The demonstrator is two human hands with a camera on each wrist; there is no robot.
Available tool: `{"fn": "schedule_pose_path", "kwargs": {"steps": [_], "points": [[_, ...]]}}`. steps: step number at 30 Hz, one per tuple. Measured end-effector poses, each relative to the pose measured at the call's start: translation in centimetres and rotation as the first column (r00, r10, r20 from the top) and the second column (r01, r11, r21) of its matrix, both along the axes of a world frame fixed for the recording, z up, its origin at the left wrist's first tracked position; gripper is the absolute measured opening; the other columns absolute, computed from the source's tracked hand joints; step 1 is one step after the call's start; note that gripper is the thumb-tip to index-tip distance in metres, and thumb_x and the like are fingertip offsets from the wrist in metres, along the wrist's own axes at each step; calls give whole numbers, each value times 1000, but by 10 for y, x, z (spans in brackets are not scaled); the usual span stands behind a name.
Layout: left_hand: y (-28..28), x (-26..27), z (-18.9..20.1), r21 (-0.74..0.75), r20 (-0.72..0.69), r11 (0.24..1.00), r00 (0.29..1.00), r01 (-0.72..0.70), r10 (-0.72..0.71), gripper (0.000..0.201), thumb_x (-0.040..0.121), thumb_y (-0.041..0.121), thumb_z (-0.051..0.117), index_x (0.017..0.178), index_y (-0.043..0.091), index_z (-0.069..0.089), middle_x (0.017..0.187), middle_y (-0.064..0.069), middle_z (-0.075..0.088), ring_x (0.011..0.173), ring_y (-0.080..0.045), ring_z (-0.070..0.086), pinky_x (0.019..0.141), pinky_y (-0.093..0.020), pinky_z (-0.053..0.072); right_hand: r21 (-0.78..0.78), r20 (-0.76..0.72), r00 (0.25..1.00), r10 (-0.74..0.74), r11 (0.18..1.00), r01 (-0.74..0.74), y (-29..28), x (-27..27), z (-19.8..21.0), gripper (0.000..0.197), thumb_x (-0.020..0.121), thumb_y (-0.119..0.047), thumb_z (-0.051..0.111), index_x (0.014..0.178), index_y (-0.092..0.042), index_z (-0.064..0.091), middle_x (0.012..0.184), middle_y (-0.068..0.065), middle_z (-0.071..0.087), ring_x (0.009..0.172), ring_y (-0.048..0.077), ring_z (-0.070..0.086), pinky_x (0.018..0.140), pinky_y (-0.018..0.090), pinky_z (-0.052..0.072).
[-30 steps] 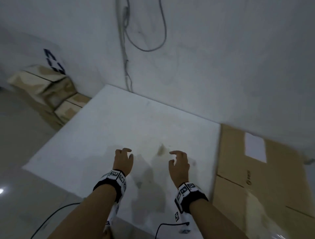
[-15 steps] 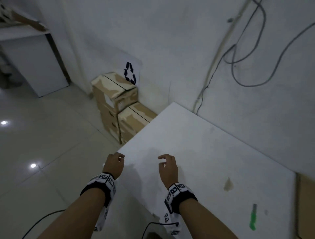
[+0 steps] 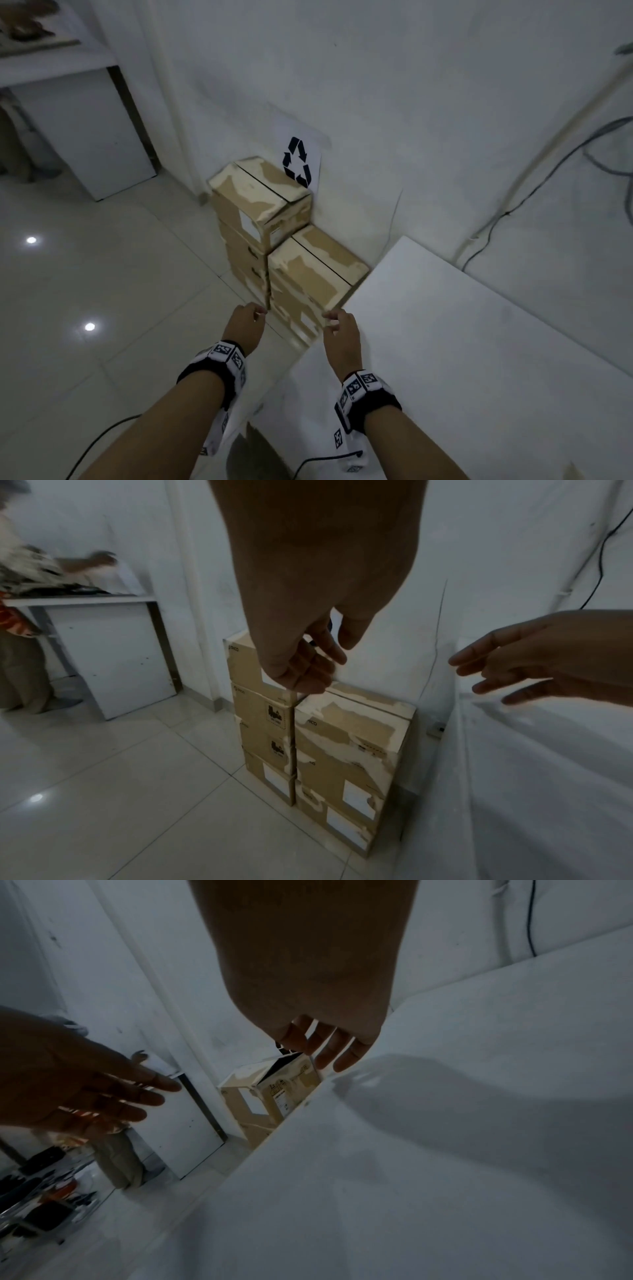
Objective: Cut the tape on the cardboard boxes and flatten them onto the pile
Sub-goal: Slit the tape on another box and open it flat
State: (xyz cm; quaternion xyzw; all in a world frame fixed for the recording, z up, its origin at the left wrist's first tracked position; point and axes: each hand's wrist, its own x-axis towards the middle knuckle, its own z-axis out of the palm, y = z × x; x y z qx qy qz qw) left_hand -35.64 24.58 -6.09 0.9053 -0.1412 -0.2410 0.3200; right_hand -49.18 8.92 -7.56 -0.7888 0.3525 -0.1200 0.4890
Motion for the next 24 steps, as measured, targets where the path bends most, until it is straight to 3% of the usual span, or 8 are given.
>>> {"fn": "schedule_pose_path", "kwargs": {"steps": [2, 5, 9, 11, 15, 18, 21, 24], "points": [[-9, 29, -8, 41, -40, 998, 998, 50, -48, 25, 100, 16, 42, 115, 9, 60, 118, -17, 51, 98, -29, 55, 82, -31, 42, 33, 18, 998, -53, 998, 53, -6, 30, -6, 27, 92, 1, 50, 103, -21, 60, 111, -2, 55, 91, 3, 55, 82, 19, 48], [-23, 70, -18, 53, -81, 995, 993, 90, -85, 24, 100, 15, 43, 115, 8, 60, 118, -17, 52, 99, -28, 55, 80, -28, 42, 77, 20, 994, -105, 992, 103, -12, 70, -13, 28, 90, 3, 51, 101, -21, 60, 108, -2, 55, 89, 7, 56, 81, 29, 52], [-41, 122, -29, 32, -109, 993, 988, 110, -106, 24, 99, 14, 45, 114, 4, 61, 116, -18, 57, 100, -28, 57, 81, -30, 44, 111, -50, 989, -137, 984, 142, -22, 111, -27, 29, 90, 3, 52, 102, -23, 59, 111, -5, 53, 92, 2, 56, 77, 14, 46], [-53, 144, -34, 48, -119, 991, 986, 123, -116, 26, 99, 15, 45, 117, 3, 60, 117, -19, 57, 100, -30, 57, 82, -33, 45, 130, -102, 985, -138, 980, 151, -28, 125, -35, 26, 92, 0, 52, 106, -21, 58, 115, -4, 52, 94, 3, 55, 78, 11, 43], [-92, 188, -45, 54, -149, 989, 980, 138, -129, 29, 99, 14, 45, 120, 0, 59, 118, -21, 57, 100, -33, 57, 75, -29, 42, 187, -247, 953, -175, 956, 225, -52, 150, -58, 25, 94, -7, 55, 118, -15, 53, 123, 4, 44, 106, 19, 52, 90, 25, 43], [-134, 222, -64, 59, -182, 985, 972, 163, -150, 31, 99, 17, 45, 119, -3, 56, 123, -25, 54, 106, -39, 55, 82, -38, 45, 204, -323, 911, -257, 921, 332, -76, 165, -80, 32, 95, -9, 56, 126, -9, 50, 129, 10, 41, 115, 26, 50, 97, 30, 41], [-176, 250, -89, 75, -240, 981, 959, 176, -154, 35, 97, 20, 49, 128, 2, 50, 139, -22, 41, 114, -37, 52, 93, -39, 46, 193, -381, 846, -372, 863, 466, -102, 175, -106, 35, 93, -7, 57, 127, -3, 48, 131, 17, 45, 116, 31, 49, 95, 33, 41], [-214, 274, -124, 112, -321, 979, 938, 171, -127, 43, 95, 27, 53, 132, 8, 45, 139, -20, 39, 112, -41, 53, 89, -52, 51, 228, -425, 785, -450, 786, 574, -127, 187, -131, 38, 94, -8, 57, 129, -1, 45, 127, 13, 51, 115, 30, 52, 90, 33, 43]]}}
